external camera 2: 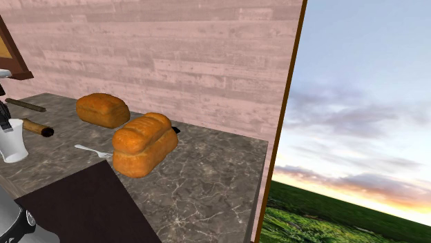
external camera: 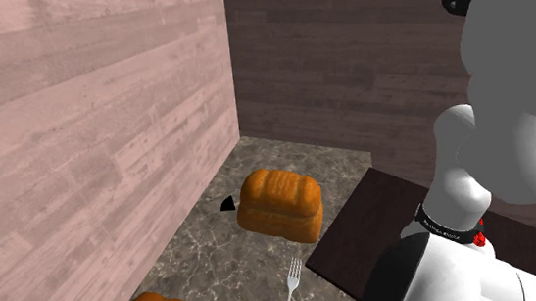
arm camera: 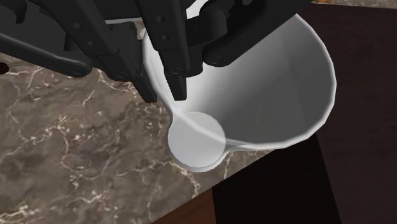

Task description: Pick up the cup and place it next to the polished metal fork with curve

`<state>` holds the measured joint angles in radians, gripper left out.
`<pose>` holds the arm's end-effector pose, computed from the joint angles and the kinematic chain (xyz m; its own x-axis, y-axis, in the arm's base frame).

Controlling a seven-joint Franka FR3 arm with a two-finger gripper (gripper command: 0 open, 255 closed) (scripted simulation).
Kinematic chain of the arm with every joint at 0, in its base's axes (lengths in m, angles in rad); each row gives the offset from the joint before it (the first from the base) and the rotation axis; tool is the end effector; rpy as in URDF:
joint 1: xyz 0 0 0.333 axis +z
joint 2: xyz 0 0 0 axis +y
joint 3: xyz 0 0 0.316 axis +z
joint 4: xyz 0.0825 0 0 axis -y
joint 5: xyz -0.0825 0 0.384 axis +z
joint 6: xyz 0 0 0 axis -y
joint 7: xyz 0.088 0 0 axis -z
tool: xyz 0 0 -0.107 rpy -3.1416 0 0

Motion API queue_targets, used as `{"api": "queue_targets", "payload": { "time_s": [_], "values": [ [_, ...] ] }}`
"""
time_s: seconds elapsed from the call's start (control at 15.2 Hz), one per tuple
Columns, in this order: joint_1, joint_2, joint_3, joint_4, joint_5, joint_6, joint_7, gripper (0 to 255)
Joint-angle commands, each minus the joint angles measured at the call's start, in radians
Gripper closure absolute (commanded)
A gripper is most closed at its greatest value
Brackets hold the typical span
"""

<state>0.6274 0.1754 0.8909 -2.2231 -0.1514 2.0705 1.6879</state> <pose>0.0347 0.5078 0.3055 0.9976 -0.0688 0.0035 -0.0675 -0.9650 0.2536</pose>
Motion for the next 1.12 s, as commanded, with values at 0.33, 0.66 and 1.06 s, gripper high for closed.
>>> {"api": "queue_targets", "payload": {
  "time_s": [0.33, 0.66, 1.06],
  "values": [
    [0.032, 0.090, -0.034, -0.023, -0.085, 0.077, 0.062, 255],
    [0.043, 0.116, -0.048, -0.026, -0.110, 0.098, 0.079, 255],
    [0.043, 0.116, -0.048, -0.026, -0.110, 0.098, 0.079, 0]
  ]
}}
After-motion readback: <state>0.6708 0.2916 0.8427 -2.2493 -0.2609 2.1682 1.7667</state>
